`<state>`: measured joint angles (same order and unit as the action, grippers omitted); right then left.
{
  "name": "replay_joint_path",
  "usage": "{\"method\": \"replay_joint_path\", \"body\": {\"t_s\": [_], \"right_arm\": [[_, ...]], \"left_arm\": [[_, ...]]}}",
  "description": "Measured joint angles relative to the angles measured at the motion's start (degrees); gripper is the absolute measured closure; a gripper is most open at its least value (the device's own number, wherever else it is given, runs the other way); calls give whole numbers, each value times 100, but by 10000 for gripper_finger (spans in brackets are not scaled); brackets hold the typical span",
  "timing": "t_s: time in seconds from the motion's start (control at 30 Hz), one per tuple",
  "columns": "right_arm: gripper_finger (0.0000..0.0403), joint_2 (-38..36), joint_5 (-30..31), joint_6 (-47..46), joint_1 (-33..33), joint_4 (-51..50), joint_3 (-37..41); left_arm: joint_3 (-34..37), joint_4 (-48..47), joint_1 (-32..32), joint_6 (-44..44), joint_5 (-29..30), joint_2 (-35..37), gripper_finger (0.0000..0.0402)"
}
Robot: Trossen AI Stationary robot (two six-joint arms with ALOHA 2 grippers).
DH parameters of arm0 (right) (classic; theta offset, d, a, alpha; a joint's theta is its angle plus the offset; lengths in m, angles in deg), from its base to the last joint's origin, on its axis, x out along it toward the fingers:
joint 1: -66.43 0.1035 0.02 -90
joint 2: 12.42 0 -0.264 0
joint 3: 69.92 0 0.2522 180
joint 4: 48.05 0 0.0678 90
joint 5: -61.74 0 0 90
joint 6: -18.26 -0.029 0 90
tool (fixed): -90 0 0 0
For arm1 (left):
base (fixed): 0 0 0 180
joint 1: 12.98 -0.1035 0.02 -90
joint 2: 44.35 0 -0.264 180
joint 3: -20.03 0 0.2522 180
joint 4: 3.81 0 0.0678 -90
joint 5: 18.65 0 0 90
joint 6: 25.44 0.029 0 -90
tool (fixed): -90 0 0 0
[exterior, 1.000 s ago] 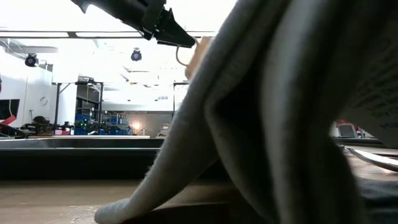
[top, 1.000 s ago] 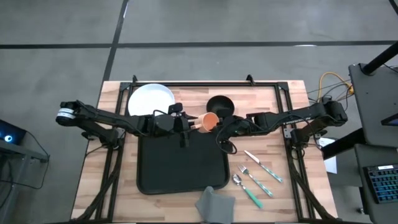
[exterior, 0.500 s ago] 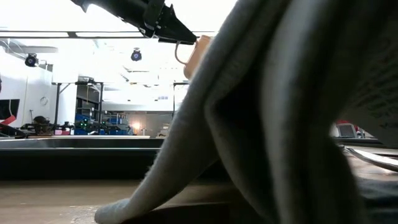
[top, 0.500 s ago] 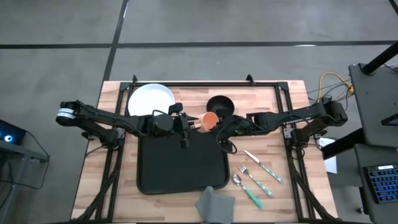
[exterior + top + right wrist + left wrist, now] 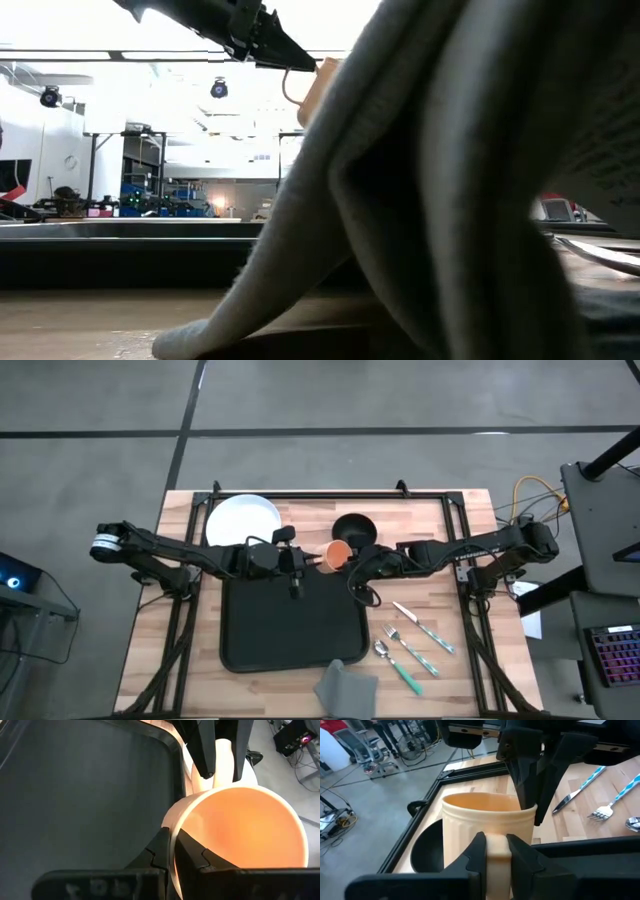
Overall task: Set up tray
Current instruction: Put the orange mug on the black tray
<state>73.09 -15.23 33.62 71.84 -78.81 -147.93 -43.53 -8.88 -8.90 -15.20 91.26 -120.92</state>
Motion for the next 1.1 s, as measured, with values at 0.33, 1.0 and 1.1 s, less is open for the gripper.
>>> {"method": "replay_joint_path", "body": {"t_s": [0.33, 1.0, 1.1], "right_arm": [[387, 0, -10, -125, -2, -7, 0], [271, -539, 374, -372, -2, 248, 116], [272, -716, 376, -401, -2, 269, 244]], "left_arm": [[2, -20, 0, -34, -31, 0, 372], [1283, 1386, 4, -659, 775, 204, 372], [1502, 1511, 58, -886, 1346, 249, 372]]}}
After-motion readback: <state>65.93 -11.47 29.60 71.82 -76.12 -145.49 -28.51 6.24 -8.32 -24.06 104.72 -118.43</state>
